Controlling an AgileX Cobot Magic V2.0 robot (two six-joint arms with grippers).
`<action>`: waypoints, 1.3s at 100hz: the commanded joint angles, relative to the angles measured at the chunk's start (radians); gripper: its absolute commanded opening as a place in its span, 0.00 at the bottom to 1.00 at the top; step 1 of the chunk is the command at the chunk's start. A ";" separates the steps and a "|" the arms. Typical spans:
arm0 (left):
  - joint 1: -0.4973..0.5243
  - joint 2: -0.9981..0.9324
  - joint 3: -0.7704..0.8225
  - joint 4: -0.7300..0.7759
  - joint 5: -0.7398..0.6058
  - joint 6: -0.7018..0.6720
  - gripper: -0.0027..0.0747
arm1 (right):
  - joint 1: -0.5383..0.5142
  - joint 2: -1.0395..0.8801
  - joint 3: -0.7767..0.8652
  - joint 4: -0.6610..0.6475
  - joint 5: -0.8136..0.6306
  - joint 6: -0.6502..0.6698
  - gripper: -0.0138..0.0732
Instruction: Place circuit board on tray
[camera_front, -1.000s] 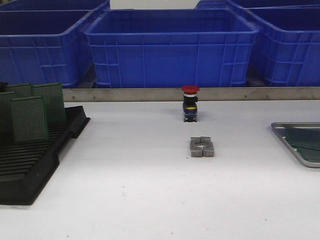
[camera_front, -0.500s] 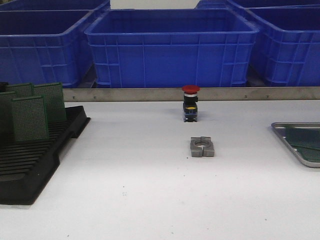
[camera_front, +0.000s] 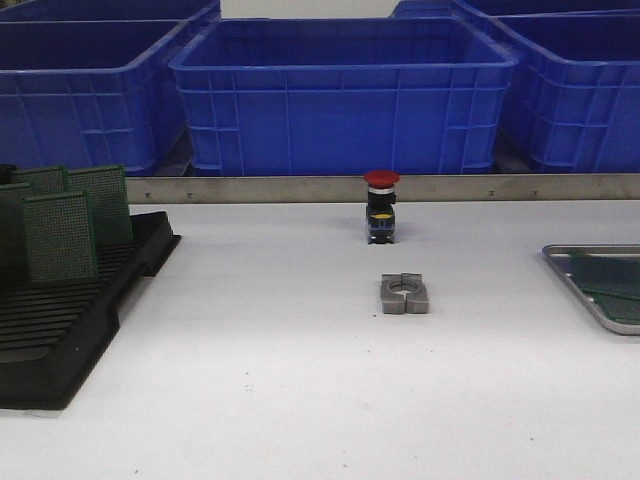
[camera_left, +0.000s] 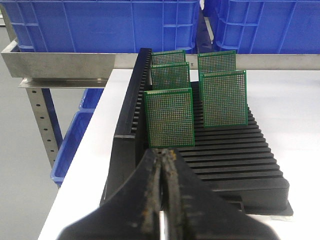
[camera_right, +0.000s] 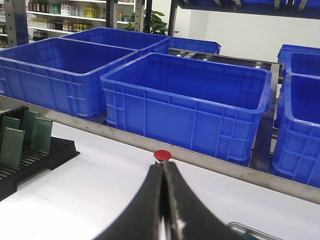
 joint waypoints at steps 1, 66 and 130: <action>0.000 -0.027 0.019 -0.010 -0.069 -0.001 0.01 | 0.000 0.009 -0.028 0.016 -0.023 -0.004 0.09; 0.000 -0.027 0.019 -0.010 -0.069 -0.001 0.01 | -0.160 0.000 0.139 -1.224 -0.383 1.145 0.09; 0.000 -0.027 0.019 -0.010 -0.069 -0.001 0.01 | -0.186 -0.178 0.243 -1.281 -0.255 1.239 0.09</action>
